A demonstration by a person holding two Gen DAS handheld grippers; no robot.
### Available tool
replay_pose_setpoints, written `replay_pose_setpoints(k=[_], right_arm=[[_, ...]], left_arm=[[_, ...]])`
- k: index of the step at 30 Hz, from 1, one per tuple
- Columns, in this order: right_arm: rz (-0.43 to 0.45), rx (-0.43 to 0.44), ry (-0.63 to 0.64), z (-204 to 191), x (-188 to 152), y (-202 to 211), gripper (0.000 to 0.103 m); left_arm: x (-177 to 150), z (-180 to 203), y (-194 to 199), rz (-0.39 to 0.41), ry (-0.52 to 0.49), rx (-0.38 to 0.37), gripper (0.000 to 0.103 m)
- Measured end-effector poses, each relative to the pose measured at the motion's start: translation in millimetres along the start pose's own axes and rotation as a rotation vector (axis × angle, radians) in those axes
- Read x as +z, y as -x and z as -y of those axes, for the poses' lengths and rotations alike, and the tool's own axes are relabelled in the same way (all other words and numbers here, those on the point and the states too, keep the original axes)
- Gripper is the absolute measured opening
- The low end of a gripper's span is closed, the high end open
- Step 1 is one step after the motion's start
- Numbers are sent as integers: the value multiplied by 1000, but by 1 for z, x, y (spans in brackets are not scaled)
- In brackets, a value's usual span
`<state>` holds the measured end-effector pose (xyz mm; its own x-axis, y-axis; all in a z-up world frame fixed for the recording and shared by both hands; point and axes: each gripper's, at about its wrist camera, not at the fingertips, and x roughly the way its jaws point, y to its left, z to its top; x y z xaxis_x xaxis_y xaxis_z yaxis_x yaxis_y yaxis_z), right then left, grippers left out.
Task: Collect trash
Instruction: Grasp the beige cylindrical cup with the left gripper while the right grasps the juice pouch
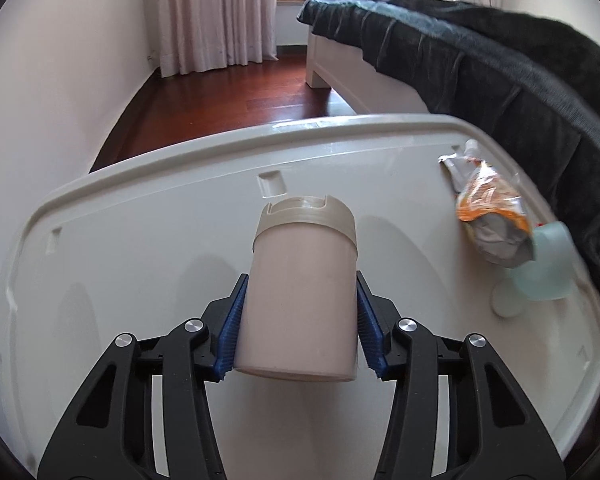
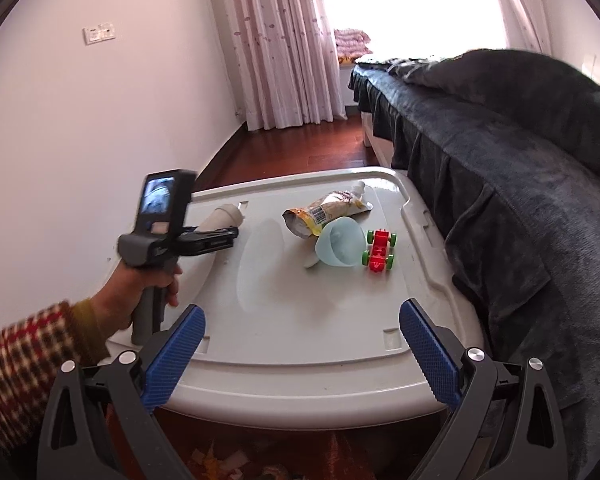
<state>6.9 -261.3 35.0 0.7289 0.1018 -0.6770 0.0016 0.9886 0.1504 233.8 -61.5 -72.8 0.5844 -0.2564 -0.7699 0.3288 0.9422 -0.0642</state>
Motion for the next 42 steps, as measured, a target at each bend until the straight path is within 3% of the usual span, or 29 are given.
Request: replay_pose_setpoints(k=[5,12,19,23,28,32,37,42], right_arm=[[-18,1,9,-1,40,-36,96],[-26,-160,5,2,121,-141,96],[-164,-312,-116,14,142,-246,95],[-235,-369,-130,15,144,-278,93],[-354,-433,-135,16,139,-303,88],[-409,-428,-177,21,130,-312,72],[-351,-387,-148,14,127,-301,55],[-296,-337,-87,-4,135,-287,49]], left_arm=[[-9,3,30,55,17,-12,48],[-15,-3,62,119,39,-27,48],[-10,-12,73,144,47,-46,47],[-11,-17,74,146,60,-58,47],[-12,-19,76,150,67,-65,47],[-12,-19,77,151,69,-70,47],[-12,-20,76,148,71,-68,47],[-12,-22,79,153,80,-57,47]])
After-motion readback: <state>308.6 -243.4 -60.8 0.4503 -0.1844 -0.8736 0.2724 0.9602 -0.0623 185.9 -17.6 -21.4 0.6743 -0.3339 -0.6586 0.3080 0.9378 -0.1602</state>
